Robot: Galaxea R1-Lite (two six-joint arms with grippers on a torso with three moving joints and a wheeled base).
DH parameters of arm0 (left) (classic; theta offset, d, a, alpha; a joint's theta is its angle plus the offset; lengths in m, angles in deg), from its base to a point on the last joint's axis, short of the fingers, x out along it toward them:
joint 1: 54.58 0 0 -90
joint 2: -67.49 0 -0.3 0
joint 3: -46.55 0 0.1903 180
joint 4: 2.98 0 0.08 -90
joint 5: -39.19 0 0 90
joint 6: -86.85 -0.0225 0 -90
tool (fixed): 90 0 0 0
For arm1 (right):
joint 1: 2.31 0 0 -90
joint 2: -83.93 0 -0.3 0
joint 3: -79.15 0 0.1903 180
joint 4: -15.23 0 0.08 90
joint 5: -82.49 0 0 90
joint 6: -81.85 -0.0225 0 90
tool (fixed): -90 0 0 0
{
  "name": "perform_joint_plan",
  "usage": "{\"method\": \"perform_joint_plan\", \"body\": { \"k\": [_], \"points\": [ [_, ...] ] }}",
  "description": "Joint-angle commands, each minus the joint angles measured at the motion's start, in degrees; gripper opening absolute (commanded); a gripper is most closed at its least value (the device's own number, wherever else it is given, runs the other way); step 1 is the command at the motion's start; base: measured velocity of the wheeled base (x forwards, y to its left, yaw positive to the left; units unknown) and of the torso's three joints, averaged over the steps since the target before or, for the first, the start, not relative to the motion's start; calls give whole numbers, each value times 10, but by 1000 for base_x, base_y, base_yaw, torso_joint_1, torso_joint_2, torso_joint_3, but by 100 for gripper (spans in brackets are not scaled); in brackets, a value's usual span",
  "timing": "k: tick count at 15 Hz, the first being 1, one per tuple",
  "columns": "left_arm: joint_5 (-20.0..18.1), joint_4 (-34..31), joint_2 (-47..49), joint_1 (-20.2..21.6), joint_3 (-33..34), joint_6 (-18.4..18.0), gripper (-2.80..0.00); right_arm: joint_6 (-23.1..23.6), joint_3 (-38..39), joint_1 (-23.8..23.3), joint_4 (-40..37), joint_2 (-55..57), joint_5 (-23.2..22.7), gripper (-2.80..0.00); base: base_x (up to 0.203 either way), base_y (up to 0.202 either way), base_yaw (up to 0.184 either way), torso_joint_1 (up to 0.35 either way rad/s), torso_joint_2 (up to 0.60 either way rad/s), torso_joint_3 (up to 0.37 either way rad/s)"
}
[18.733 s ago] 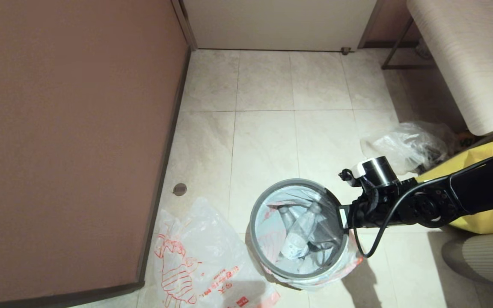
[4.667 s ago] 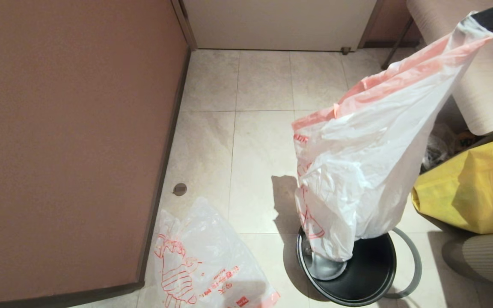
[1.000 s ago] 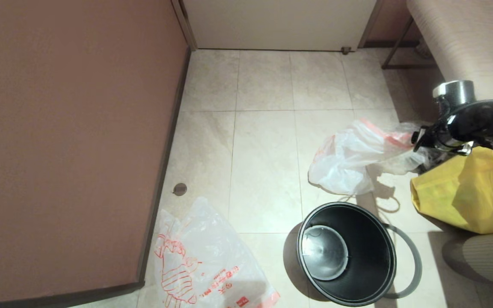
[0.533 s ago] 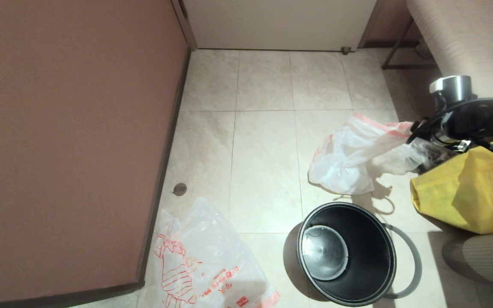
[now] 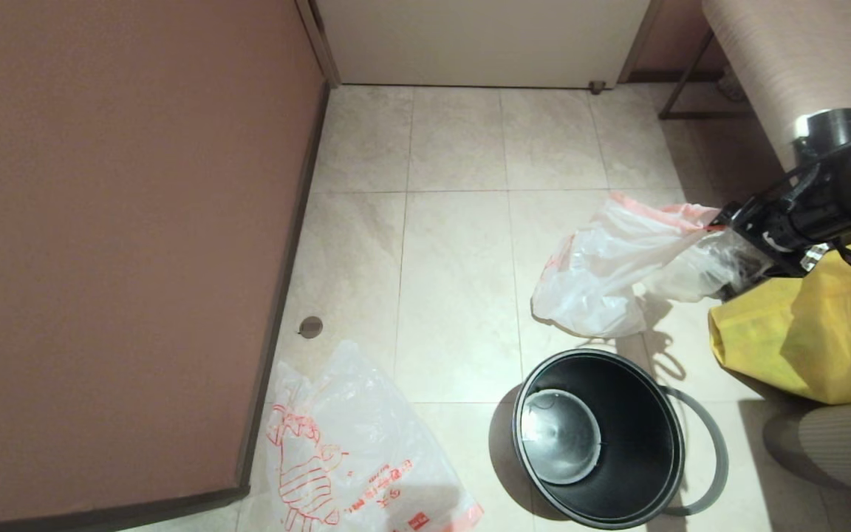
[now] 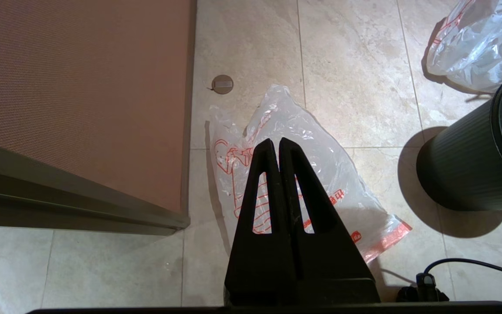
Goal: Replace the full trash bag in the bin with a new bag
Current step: Place the trash bag on the floor
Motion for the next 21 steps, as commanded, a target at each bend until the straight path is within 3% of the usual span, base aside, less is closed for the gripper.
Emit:
{"method": "perform_joint_plan", "body": {
  "k": [1, 5, 6, 7, 13, 16, 19, 21],
  "points": [
    [0, 0, 0, 0, 0, 0, -280, -45, 1, -26, -3, 1, -92, 0, 0, 0, 0, 0, 0, 0],
    [0, 0, 0, 0, 0, 0, -280, -104, -4, -99, 8, -2, -386, 0, 0, 0, 0, 0, 0, 0],
    [0, 0, 0, 0, 0, 0, -280, -111, -5, -113, 14, -8, -436, 0, 0, 0, 0, 0, 0, 0],
    [0, 0, 0, 0, 0, 0, -280, -114, -3, -118, 17, -18, -450, 0, 0, 0, 0, 0, 0, 0],
    [0, 0, 0, 0, 0, 0, -280, -114, 5, -85, 12, -56, -452, 0, 0, 0, 0, 0, 0, 0],
    [0, 0, 0, 0, 0, 0, -280, -118, 33, -65, 17, -70, -484, 0, 0, 0, 0, 0, 0, 0],
    [0, 0, 0, 0, 0, 0, -280, -113, 89, -53, 120, -78, -408, 0, 0, 0, 0, 0, 0, 0],
    [0, 0, 0, 0, 0, 0, -280, -64, 123, -12, 201, -73, -316, 0, 0, 0, 0, 0, 0, 0]
  ]
}}
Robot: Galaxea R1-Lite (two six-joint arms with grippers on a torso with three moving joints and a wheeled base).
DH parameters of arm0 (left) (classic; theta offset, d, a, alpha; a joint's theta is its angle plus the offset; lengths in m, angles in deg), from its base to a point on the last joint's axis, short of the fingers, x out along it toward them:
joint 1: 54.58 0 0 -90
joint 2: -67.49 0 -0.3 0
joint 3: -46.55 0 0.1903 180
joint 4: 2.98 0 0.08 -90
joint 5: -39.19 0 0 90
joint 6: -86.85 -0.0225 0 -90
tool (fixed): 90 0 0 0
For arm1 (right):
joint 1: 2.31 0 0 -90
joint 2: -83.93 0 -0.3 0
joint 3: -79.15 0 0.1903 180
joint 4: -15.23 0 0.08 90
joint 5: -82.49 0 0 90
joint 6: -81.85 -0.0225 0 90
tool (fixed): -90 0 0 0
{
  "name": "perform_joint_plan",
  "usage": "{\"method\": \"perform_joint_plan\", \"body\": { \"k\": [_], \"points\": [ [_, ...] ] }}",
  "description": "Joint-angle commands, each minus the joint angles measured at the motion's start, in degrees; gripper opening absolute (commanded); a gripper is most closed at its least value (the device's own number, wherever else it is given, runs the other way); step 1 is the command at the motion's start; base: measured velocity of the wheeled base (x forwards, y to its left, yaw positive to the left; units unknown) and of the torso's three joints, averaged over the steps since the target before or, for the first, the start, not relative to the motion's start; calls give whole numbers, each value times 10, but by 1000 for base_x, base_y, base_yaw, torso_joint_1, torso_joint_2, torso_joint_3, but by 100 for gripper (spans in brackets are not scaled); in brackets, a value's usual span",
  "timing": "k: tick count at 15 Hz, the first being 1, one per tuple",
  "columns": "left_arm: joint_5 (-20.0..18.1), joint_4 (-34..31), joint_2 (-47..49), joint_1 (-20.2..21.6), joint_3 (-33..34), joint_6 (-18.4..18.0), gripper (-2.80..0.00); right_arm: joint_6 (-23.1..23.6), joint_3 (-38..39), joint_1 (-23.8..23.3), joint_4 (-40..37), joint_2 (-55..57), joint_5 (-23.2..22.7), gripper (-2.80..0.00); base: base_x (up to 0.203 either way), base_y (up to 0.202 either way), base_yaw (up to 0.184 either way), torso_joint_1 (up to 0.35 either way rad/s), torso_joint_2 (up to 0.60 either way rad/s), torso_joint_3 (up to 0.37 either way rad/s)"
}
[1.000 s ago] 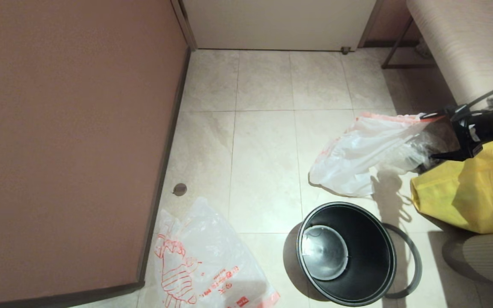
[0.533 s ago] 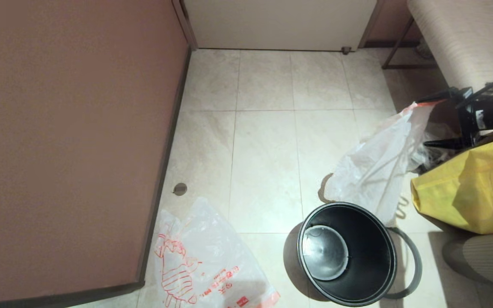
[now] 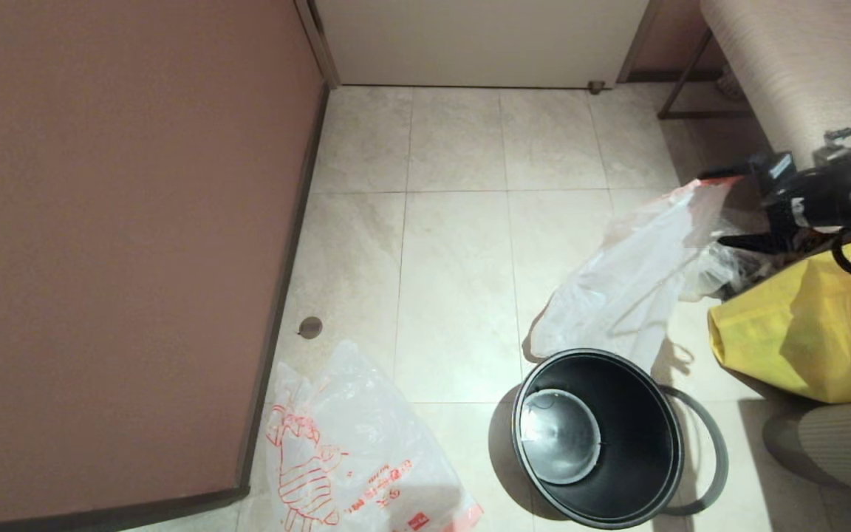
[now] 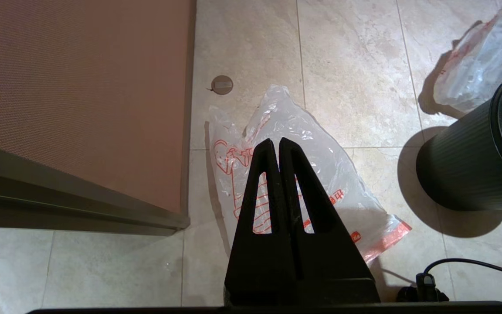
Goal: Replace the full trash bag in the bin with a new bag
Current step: Place the trash bag on the floor
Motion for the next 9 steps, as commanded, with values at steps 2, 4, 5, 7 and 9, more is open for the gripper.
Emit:
{"method": "perform_joint_plan", "body": {
  "k": [2, 4, 5, 7, 9],
  "points": [
    [0, 0, 0, 0, 0, 0, -280, 62, 7, 35, 29, 69, 123, 0, 0, 0, 0, 0, 0, 0],
    [0, 0, 0, 0, 0, 0, -280, 96, -5, 51, 34, 102, 203, 0, 0, 0, 0, 0, 0, 0],
    [0, 0, 0, 0, 0, 0, -280, 99, -5, 52, 35, 94, 230, 0, 0, 0, 0, 0, 0, 0],
    [0, 0, 0, 0, 0, 0, -280, 105, -5, 58, 32, 74, 320, 0, 0, 0, 0, 0, 0, 0],
    [0, 0, 0, 0, 0, 0, -280, 120, -4, 65, 5, 30, 355, 0, 0, 0, 0, 0, 0, 0]
  ]
}}
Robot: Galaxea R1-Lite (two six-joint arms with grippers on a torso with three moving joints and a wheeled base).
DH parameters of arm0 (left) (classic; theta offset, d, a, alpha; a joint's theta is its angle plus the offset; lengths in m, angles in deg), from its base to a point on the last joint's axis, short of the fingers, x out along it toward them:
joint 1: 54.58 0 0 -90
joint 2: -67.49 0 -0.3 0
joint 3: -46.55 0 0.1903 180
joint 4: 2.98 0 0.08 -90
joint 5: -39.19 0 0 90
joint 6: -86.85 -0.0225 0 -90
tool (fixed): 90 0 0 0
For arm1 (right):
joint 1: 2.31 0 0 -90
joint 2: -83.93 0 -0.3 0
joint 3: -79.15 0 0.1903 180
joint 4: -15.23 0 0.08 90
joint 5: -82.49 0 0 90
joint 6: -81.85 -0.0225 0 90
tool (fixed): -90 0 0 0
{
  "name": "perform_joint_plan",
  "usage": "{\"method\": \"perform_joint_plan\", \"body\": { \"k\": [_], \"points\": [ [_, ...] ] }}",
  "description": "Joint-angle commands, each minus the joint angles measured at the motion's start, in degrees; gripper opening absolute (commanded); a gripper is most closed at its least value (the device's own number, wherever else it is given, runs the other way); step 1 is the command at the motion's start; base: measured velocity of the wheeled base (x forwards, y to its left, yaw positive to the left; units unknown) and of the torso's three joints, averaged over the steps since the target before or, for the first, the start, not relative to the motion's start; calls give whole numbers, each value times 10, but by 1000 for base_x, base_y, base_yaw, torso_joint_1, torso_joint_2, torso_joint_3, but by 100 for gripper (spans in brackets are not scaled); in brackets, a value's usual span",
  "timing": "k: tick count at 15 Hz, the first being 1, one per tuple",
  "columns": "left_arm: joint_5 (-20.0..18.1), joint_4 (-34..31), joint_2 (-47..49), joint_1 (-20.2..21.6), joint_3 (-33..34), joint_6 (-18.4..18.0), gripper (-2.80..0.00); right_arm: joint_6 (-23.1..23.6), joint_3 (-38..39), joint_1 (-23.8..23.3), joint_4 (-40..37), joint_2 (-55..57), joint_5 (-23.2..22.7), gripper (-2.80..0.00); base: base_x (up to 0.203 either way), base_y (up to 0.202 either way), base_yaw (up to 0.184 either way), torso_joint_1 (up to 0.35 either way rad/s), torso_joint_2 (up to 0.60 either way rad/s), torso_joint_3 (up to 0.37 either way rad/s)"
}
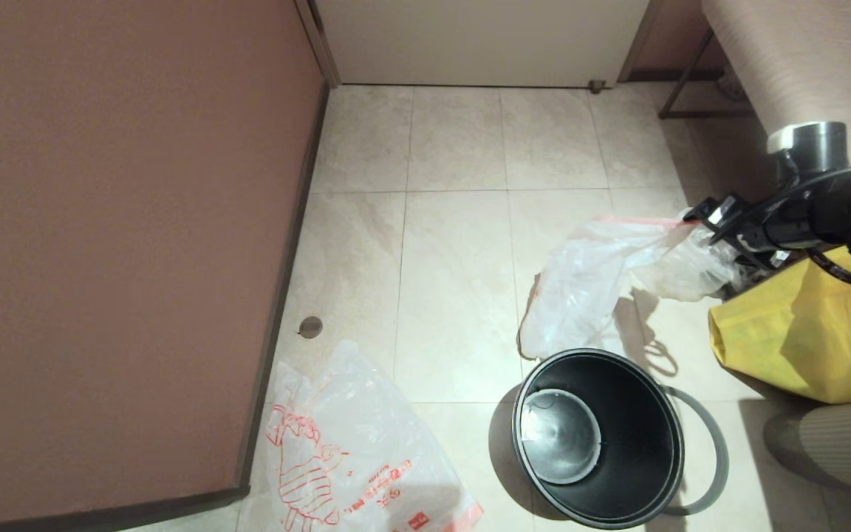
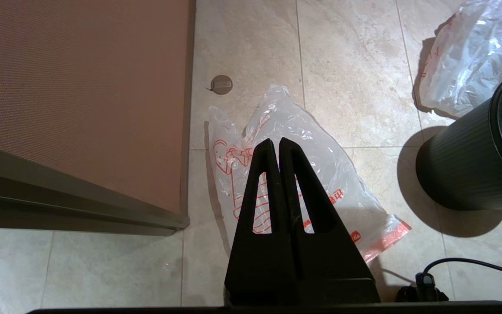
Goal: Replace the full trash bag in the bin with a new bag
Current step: Place the trash bag on the floor
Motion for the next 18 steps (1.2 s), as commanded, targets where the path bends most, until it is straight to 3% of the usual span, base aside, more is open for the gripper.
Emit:
{"method": "perform_joint_plan", "body": {
  "k": [1, 3, 5, 6, 9, 12, 14, 18],
  "points": [
    [0, 0, 0, 0, 0, 0, -280, -2, 2, 7, -20, -56, 12, 0, 0, 0, 0, 0, 0, 0],
    [0, 0, 0, 0, 0, 0, -280, -22, 16, 4, -40, -132, -20, 0, 0, 0, 0, 0, 0, 0],
    [0, 0, 0, 0, 0, 0, -280, -72, 39, -15, -50, -180, -167, 0, 0, 0, 0, 0, 0, 0],
    [0, 0, 0, 0, 0, 0, -280, -80, 49, -20, -51, -176, -198, 0, 0, 0, 0, 0, 0, 0],
    [0, 0, 0, 0, 0, 0, -280, -58, 60, -31, -54, -56, -175, 0, 0, 0, 0, 0, 0, 0],
    [0, 0, 0, 0, 0, 0, -280, -14, 50, -36, -52, 67, -126, 0, 0, 0, 0, 0, 0, 0],
    [-1, 0, 0, 0, 0, 0, -280, -11, 36, -42, -55, 81, -138, 0, 0, 0, 0, 0, 0, 0],
    [0, 0, 0, 0, 0, 0, -280, -85, 24, -45, -66, -77, -337, 0, 0, 0, 0, 0, 0, 0]
  ]
}}
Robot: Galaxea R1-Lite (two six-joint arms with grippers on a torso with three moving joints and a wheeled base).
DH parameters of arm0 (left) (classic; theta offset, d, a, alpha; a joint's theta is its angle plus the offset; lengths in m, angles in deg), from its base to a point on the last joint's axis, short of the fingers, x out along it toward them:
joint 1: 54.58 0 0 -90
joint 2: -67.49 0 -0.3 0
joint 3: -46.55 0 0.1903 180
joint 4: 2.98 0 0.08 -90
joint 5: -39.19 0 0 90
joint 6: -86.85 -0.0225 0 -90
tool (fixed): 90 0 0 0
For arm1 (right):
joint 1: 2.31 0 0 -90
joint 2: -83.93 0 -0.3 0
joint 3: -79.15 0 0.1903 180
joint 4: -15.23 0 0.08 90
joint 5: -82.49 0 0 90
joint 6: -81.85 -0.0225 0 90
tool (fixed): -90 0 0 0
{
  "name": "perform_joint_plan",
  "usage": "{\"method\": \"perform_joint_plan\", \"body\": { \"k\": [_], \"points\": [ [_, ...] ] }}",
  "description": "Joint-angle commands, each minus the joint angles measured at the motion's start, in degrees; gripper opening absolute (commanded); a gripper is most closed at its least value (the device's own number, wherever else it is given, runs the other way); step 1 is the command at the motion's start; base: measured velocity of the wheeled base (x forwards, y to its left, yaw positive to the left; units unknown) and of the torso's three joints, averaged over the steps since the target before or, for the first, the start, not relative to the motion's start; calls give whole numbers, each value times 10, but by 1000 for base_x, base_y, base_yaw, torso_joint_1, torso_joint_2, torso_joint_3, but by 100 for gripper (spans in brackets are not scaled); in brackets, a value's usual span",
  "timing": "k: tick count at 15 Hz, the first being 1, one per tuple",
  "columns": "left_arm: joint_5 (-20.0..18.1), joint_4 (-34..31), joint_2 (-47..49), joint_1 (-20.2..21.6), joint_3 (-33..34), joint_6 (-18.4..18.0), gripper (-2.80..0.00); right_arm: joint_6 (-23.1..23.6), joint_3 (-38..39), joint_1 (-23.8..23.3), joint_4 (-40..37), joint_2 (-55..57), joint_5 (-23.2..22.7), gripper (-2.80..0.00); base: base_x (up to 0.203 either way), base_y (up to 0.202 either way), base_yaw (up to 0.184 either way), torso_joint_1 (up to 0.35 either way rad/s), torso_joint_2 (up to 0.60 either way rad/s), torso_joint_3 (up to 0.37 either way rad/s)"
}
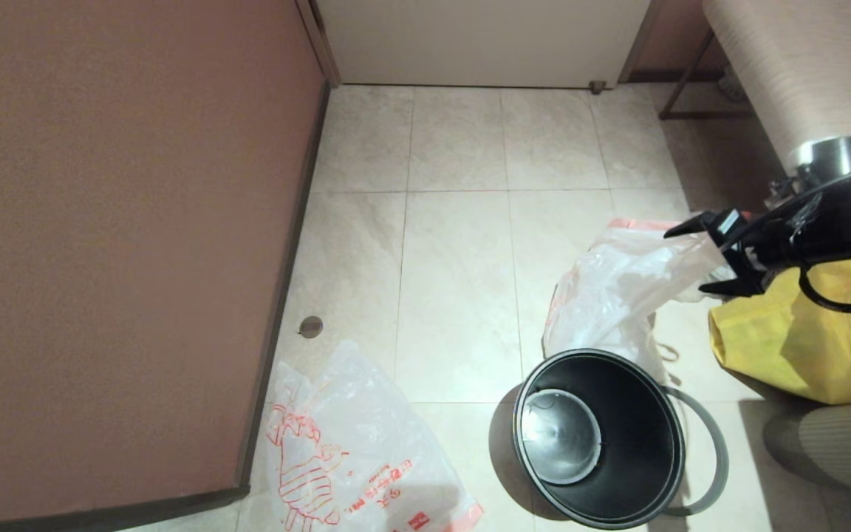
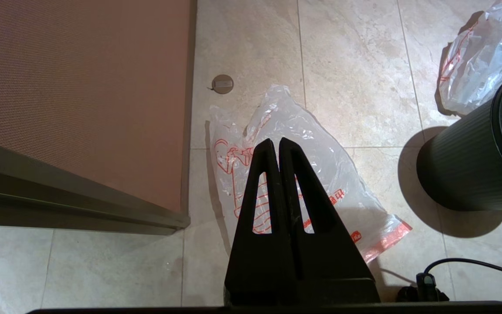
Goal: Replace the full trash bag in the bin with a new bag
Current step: Place the trash bag on the floor, then pick up a new trash bag
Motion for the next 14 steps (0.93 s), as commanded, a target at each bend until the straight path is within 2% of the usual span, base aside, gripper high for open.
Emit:
{"method": "perform_joint_plan", "body": {
  "k": [1, 2, 5, 9, 14],
  "points": [
    [0, 0, 0, 0, 0, 0, -280, -23, -19, 7, -10, -88, -66, 0, 0, 0, 0, 0, 0, 0],
    [0, 0, 0, 0, 0, 0, -280, -33, -53, 12, -30, -110, -84, 0, 0, 0, 0, 0, 0, 0],
    [0, 0, 0, 0, 0, 0, -280, -38, -172, 18, -106, -146, -102, 0, 0, 0, 0, 0, 0, 0],
    [0, 0, 0, 0, 0, 0, -280, 42, -171, 25, -244, -199, -84, 0, 0, 0, 0, 0, 0, 0],
    [0, 0, 0, 0, 0, 0, -280, 160, -106, 30, -316, -279, -53, 0, 0, 0, 0, 0, 0, 0]
  ]
}}
